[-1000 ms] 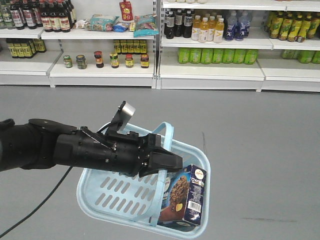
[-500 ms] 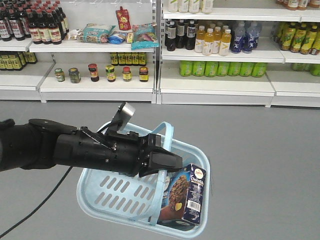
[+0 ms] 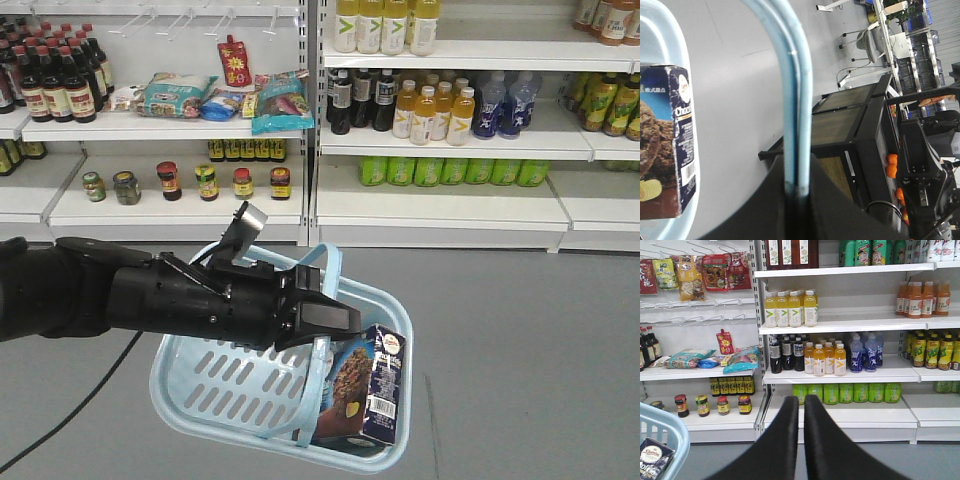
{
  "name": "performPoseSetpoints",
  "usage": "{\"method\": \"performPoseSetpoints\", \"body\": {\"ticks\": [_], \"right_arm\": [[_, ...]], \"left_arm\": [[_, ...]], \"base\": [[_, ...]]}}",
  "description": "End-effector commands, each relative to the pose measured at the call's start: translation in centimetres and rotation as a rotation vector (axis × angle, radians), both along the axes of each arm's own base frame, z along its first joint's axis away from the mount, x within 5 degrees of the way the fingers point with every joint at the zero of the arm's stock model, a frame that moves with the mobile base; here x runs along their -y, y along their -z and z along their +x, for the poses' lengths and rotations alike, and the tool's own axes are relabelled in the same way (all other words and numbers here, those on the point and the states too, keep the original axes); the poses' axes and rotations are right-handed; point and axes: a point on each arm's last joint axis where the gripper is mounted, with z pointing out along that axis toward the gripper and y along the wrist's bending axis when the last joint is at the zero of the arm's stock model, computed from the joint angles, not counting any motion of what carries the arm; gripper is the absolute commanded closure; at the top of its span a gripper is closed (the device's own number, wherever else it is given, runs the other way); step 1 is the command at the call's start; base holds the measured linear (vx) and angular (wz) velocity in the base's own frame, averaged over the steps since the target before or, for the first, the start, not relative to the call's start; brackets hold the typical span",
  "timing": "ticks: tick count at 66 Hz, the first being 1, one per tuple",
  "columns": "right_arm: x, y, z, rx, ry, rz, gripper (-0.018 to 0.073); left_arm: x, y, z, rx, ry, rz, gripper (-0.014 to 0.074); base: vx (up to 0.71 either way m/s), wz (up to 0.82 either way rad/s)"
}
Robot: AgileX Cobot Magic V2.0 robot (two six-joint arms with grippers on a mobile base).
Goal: Left arm holds basket, right arm returns cookies
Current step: 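Drive toward the drink shelves holding the basket in the left gripper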
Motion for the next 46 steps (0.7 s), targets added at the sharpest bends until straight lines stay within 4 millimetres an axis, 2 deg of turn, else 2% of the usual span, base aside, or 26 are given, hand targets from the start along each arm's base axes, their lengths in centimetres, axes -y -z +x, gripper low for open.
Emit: {"method": "performPoseSetpoints", "body": {"ticks": [1,32,46], "right_arm": [[0.01,-0.12,-0.05,0.066,0.002,-0.008,0.0562],[0.01,-0.12,-0.05,0.066,0.002,-0.008,0.0562],[0.01,-0.12,-0.05,0.066,0.002,-0.008,0.0562]], "left_arm": [[0.28,-3.46,-0.46,0.049,0.012,-0.130,0.0599],[0.28,-3.46,-0.47,0.049,0.012,-0.129,0.0599],[0.28,-3.46,-0.47,0.049,0.012,-0.129,0.0599]], "base": [[0.43,-0.10],[0.42,-0.13],[0.39,-0.30]]}}
